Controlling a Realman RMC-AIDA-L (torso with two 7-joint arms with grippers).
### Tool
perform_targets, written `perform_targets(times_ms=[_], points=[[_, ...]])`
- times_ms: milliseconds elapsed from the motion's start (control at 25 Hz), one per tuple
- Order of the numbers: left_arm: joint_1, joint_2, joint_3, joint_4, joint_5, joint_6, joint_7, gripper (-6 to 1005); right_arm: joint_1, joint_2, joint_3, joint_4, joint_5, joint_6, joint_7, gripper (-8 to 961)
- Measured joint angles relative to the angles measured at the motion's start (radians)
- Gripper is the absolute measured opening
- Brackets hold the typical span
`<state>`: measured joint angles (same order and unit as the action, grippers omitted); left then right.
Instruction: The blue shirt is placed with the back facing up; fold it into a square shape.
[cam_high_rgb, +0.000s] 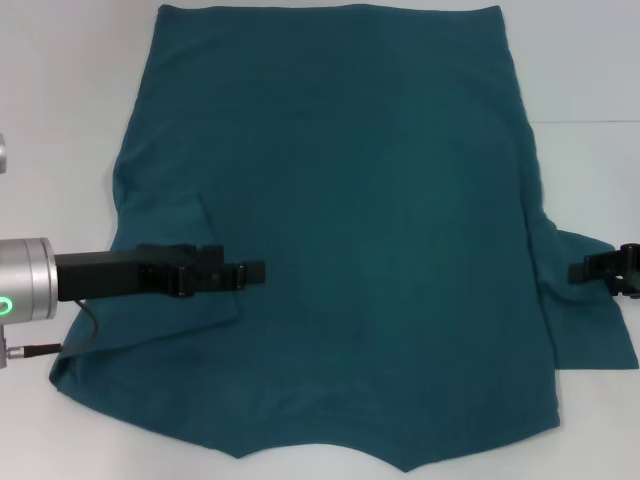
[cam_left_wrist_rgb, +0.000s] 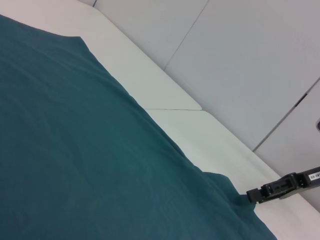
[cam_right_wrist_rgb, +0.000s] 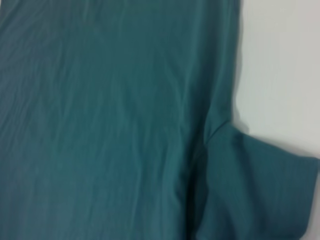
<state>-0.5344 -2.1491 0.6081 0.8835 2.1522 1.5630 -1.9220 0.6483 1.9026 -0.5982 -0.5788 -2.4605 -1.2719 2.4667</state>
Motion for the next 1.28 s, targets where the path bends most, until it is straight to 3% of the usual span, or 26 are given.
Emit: perform_targets(times_ms=[40, 280, 480, 800, 1280], points=[[0.000, 0.000, 0.000, 0.000, 0.000, 0.000, 0.000, 962, 0.000, 0.000, -0.001, 0.000, 0.000, 0.000, 0.000, 744], [0.000, 0.000, -0.001, 0.000, 0.000, 0.000, 0.000, 963, -0.001, 0.000, -0.003, -0.001, -0.003, 0.004, 0.000, 506], [-0.001, 0.000, -0.001, 0.000, 0.000, 0.000, 0.000, 963, -0.001, -0.003, -0.002, 0.002, -0.003, 0.005, 0.000, 262], [0.000, 0.000, -0.001, 0.000, 0.000, -0.011, 0.000, 962, -0.002, -0.005, -0.006, 0.001, -0.003, 0.008, 0.001, 31], [0.017, 0.005, -0.002, 0.000, 0.000, -0.012, -0.003, 961, -0.034, -0.012, 0.005, -0.107, 0.000, 0.008, -0.050, 2]])
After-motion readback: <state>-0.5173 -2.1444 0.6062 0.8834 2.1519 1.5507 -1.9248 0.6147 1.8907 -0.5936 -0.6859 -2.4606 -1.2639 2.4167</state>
